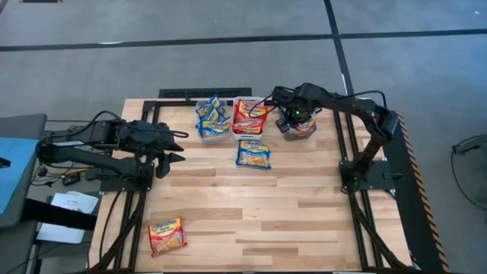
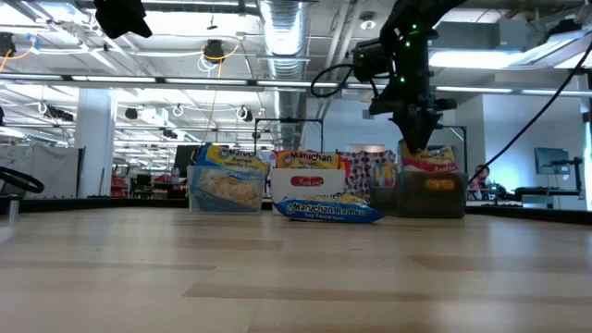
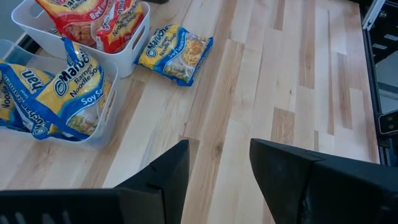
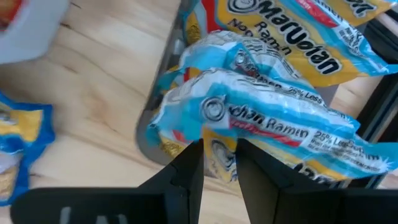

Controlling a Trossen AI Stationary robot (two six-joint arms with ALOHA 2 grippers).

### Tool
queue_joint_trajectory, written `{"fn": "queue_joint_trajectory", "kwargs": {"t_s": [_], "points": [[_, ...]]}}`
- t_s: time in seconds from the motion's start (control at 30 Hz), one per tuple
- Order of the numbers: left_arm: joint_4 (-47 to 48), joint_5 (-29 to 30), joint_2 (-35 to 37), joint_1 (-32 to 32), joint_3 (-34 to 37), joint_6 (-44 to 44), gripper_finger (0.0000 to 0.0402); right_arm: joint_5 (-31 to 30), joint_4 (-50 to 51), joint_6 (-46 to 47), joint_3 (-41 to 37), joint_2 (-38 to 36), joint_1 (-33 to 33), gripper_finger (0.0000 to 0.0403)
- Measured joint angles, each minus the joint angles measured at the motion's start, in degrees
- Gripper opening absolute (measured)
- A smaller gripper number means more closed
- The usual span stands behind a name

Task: Sort Maruchan noodles
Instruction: Put the light blue noodle pack into the black bin, then put the blue noodle pack into the transparent bin

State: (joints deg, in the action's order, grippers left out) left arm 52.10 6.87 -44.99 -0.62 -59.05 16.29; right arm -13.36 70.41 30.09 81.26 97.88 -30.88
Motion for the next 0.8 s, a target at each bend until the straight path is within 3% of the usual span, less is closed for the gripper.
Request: {"fn": "queue_joint_trajectory", "kwargs": {"t_s": [0.43, 0.8], "points": [[0.53, 0.0, -0.01, 0.0, 0.0, 0.0, 0.0155, -0.01, 0.74, 1.72, 0.04, -6.07, 1.66, 0.0117], [3.04, -0.22, 0.0, 0.0, 0.0, 0.0, 0.0155, -0.25, 0.81, 4.92, 0.08, -8.89, 14.37, 0.0117]]}}
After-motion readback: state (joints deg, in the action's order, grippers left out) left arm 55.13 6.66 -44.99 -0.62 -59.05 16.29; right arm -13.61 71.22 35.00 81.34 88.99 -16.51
